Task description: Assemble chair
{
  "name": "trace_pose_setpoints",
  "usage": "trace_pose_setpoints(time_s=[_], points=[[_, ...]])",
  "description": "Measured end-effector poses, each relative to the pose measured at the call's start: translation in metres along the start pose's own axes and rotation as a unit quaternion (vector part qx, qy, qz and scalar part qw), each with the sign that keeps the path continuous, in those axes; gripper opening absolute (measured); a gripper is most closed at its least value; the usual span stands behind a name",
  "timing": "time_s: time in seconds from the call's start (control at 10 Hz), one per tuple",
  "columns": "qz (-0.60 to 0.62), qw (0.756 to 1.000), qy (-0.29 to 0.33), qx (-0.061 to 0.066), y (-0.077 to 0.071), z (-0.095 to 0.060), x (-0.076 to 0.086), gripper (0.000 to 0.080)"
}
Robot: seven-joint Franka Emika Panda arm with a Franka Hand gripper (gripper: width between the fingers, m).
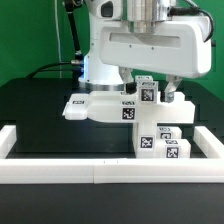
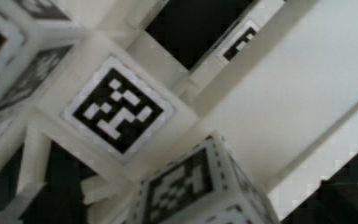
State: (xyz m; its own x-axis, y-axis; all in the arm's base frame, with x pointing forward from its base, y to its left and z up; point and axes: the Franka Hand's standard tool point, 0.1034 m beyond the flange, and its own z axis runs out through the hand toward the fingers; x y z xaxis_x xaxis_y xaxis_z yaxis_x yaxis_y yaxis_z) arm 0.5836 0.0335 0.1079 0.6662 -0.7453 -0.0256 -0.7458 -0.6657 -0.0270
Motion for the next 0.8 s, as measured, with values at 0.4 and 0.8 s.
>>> trace_pose_setpoints(time_s=[0.4,0.8], points=[[-0.163,0.987,0.0,-0.001,0.0011,-0.0001,0.0013,0.0649],[-0.279,0.96,0.001,-0.001,0.0029,-0.0002,0.0035,0.0649]])
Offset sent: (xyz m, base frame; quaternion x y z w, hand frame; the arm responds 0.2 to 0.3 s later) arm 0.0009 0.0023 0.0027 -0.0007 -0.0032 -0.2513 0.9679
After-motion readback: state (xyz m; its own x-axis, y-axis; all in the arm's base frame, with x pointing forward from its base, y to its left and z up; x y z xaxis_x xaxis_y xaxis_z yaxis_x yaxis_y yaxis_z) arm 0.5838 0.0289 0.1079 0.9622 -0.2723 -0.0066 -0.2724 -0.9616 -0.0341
